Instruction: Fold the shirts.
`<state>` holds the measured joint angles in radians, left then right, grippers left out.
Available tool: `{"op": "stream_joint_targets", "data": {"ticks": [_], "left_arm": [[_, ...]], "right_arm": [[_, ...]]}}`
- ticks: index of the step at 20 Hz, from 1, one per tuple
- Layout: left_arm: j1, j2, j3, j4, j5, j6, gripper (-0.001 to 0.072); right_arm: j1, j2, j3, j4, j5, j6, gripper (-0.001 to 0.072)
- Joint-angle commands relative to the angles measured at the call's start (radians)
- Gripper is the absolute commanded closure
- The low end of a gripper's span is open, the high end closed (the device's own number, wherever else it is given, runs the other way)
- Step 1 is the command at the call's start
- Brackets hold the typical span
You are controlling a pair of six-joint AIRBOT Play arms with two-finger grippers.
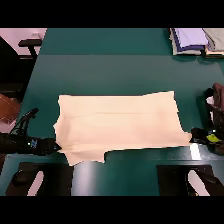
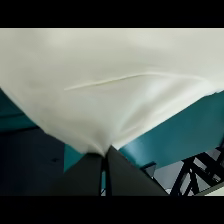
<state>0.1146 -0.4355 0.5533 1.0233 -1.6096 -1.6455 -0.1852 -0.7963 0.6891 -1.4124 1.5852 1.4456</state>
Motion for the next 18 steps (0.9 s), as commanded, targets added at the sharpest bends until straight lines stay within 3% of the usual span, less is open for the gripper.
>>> {"op": "stream_joint_targets", "data": {"ticks": [1, 10, 14, 18], "left_arm": [[0.001, -0.065, 0.062, -0.010, 0.066, 0.011, 0.0686], [0.001, -0.737, 0.361, -0.011, 0.439, 0.244, 0.0683], [0.001, -0.951, 0.499, -0.040, 0.498, 0.251, 0.0682], [0.002, -0.999, 0.531, -0.079, 0.523, 0.266, 0.0676]], "right_arm": [[0.055, -0.014, 0.094, -0.039, -0.006, 0.002, 0.0695], [0.190, -0.532, 0.478, 0.034, -0.226, 0.013, 0.0694], [0.190, -0.692, 0.634, 0.035, -0.221, 0.013, 0.0694], [0.189, -0.784, 0.743, 0.145, -0.225, -0.027, 0.0691]]}}
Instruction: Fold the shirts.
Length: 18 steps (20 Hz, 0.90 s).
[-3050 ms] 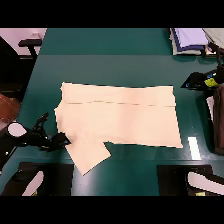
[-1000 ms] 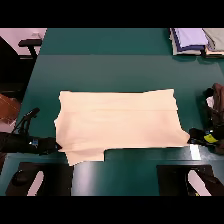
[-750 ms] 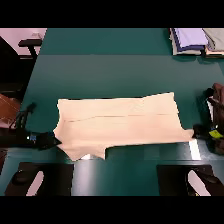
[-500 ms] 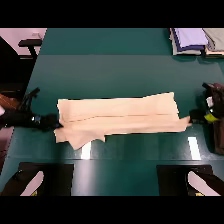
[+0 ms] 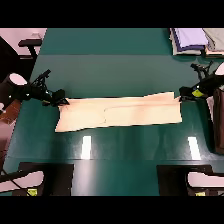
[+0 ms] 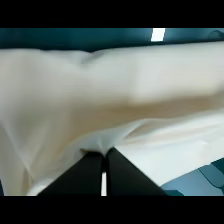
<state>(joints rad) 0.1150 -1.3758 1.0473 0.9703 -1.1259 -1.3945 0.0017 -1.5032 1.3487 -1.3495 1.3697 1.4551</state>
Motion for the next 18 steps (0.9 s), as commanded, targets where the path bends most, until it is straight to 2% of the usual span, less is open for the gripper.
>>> {"op": "stream_joint_targets", "data": {"ticks": [1, 2, 3, 4, 7, 8, 9, 10, 11, 13, 18], "left_arm": [[0.001, -0.059, 0.039, -0.035, 0.045, 0.014, 0.0439], [0.001, -0.059, 0.040, -0.045, 0.049, 0.010, 0.0170], [0.001, -0.059, 0.047, -0.050, 0.047, 0.003, 0.0153], [0.001, -0.059, 0.064, -0.052, 0.029, 0.004, 0.0170], [0.001, -0.058, 0.136, -0.062, -0.047, 0.004, 0.0175], [0.001, -0.057, 0.152, -0.074, -0.060, 0.005, 0.0353], [0.001, -0.047, 0.156, -0.103, -0.061, 0.008, 0.0597], [0.001, -0.039, 0.156, -0.140, -0.051, 0.019, 0.0681], [0.001, -0.038, 0.156, -0.195, -0.040, 0.044, 0.0681], [-0.025, -0.038, 0.156, -0.248, -0.028, 0.071, 0.0682], [-0.249, -0.040, 0.156, -0.224, 0.168, 0.023, 0.0683]], "right_arm": [[-0.004, -0.096, 0.104, 0.126, -0.010, -0.073, 0.0669], [-0.012, -0.114, 0.126, 0.179, -0.009, -0.098, 0.0490], [-0.022, -0.125, 0.142, 0.225, -0.005, -0.114, 0.0349], [-0.039, -0.127, 0.148, 0.266, -0.001, -0.141, 0.0319], [-0.117, -0.101, 0.106, 0.310, 0.046, -0.199, 0.0319], [-0.154, -0.082, 0.060, 0.311, 0.055, -0.219, 0.0317], [-0.189, -0.066, 0.011, 0.311, 0.054, -0.233, 0.0258], [-0.230, -0.053, -0.041, 0.311, 0.048, -0.243, 0.0147], [-0.265, -0.046, -0.086, 0.311, 0.039, -0.252, 0.0116], [-0.326, -0.055, -0.157, 0.313, 0.037, -0.278, 0.0117], [-0.332, -0.163, -0.221, 0.491, 0.038, -0.325, 0.0125]]}}
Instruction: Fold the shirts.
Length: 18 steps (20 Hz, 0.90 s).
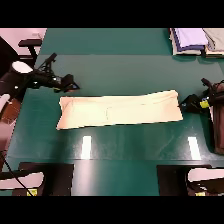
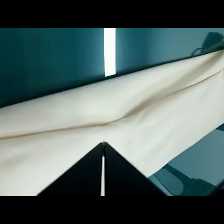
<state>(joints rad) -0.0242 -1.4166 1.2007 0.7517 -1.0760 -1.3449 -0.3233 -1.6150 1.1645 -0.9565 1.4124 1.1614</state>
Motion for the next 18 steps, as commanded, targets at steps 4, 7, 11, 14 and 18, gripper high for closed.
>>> {"op": "stream_joint_targets", "data": {"ticks": [4, 7, 11, 14, 18], "left_arm": [[-0.278, -0.046, 0.004, 0.059, 0.223, -0.100, 0.0683], [-0.371, -0.137, 0.053, 0.056, 0.227, -0.116, 0.0683], [-0.457, -0.261, 0.167, 0.057, 0.209, -0.123, 0.0683], [-0.486, -0.330, 0.222, 0.057, 0.213, -0.123, 0.0683], [-0.512, -0.396, 0.248, 0.050, 0.216, -0.148, 0.0683]], "right_arm": [[0.094, -0.093, -0.037, 0.223, -0.063, -0.075, 0.0403], [0.146, -0.088, 0.025, 0.231, -0.040, -0.079, 0.0694], [0.192, 0.034, 0.158, 0.231, 0.017, -0.021, 0.0694], [0.248, 0.154, 0.254, 0.232, 0.024, 0.043, 0.0694], [0.360, 0.259, 0.357, 0.233, 0.011, 0.100, 0.0694]]}}
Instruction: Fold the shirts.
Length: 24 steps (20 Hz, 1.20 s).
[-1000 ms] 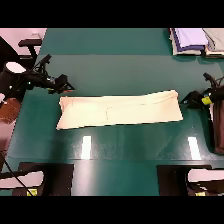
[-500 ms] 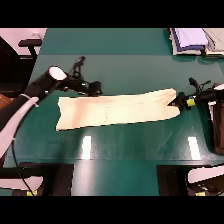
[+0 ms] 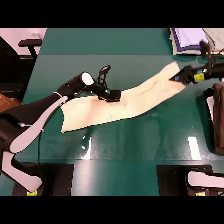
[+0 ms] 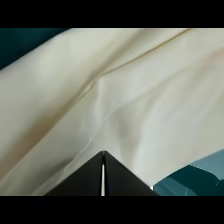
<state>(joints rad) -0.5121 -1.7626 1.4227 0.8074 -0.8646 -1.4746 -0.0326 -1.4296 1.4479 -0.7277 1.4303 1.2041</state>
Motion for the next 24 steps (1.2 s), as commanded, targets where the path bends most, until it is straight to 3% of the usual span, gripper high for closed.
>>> {"op": "stream_joint_targets", "data": {"ticks": [1, 9, 13, 19, 22, 23, 24], "left_arm": [[-0.032, -0.060, 0.025, -0.008, 0.018, -0.018, 0.0683], [-0.058, -0.070, 0.026, -0.042, 0.079, -0.017, 0.0683], [-0.011, -0.059, 0.135, 0.020, -0.039, -0.011, 0.0683], [0.277, 0.232, 0.224, 0.249, -0.143, -0.019, 0.0682], [0.472, 0.422, 0.224, 0.312, -0.169, -0.018, 0.0682], [0.530, 0.475, 0.224, 0.320, -0.175, -0.018, 0.0682], [0.579, 0.517, 0.224, 0.320, -0.183, -0.018, 0.0682]], "right_arm": [[0.101, 0.088, 0.094, 0.004, -0.021, 0.074, 0.0694], [0.350, 0.095, 0.179, 0.003, -0.069, 0.090, 0.0694], [0.438, 0.095, 0.179, 0.004, -0.135, 0.090, 0.0694], [0.628, 0.047, 0.179, 0.070, -0.279, 0.087, 0.0693], [0.810, -0.071, 0.179, 0.234, -0.470, -0.050, 0.0690], [0.879, -0.122, 0.179, 0.282, -0.557, -0.095, 0.0596], [0.940, -0.170, 0.180, 0.328, -0.624, -0.148, 0.0389]]}}
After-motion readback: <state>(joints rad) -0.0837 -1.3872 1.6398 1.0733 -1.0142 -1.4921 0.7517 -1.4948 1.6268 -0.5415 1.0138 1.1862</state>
